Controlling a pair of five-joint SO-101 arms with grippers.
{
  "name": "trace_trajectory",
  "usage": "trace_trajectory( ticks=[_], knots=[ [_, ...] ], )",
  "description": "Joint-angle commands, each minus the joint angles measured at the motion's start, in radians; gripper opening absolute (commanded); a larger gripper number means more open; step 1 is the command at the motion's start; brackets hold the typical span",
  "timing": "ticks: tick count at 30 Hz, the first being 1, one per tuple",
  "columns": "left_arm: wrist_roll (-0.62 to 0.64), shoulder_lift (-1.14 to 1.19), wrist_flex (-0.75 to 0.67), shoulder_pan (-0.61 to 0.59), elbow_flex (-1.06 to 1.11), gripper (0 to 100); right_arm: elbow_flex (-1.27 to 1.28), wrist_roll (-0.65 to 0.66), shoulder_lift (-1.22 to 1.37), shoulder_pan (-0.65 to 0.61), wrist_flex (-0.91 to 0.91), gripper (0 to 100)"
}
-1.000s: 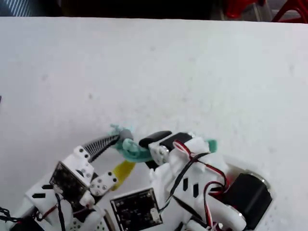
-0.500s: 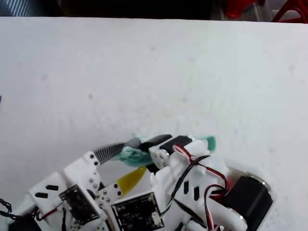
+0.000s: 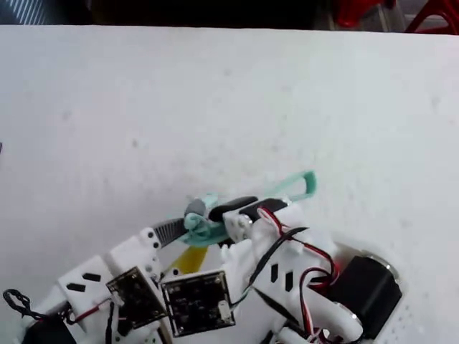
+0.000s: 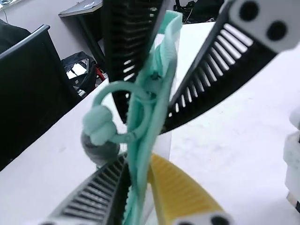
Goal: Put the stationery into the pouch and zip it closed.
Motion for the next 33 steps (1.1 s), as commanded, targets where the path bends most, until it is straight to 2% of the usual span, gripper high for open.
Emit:
trace_trajectory(
  ticks=[1, 6, 8, 15, 21, 30, 33],
  knots=[
    [0.035, 0.007, -0.025, 0.002, 0.002, 2, -0.011, -0.080, -0.015, 0.008, -0.012, 2.9],
    [0.035, 0.007, -0.026, 0.001, 0.002, 2, -0.015, -0.178, -0.015, 0.007, -0.013, 18.7],
    [0.035, 0.007, -0.026, 0.001, 0.014, 2, -0.015, -0.210, -0.015, 0.004, -0.013, 20.7],
    [0.028, 0.007, -0.198, -0.028, 0.209, 2, -0.009, -0.381, -0.005, 0.004, -0.012, 13.4],
    [0.031, 0.007, -0.209, -0.028, 0.213, 2, -0.015, -0.591, -0.005, 0.007, -0.053, 13.4],
    [0.031, 0.007, -0.209, -0.030, 0.213, 2, 0.015, -0.583, 0.094, 0.008, -0.033, 12.8],
    [0.029, 0.007, -0.209, -0.031, 0.212, 2, 0.054, -0.529, 0.131, 0.008, -0.038, 3.3]
  ],
)
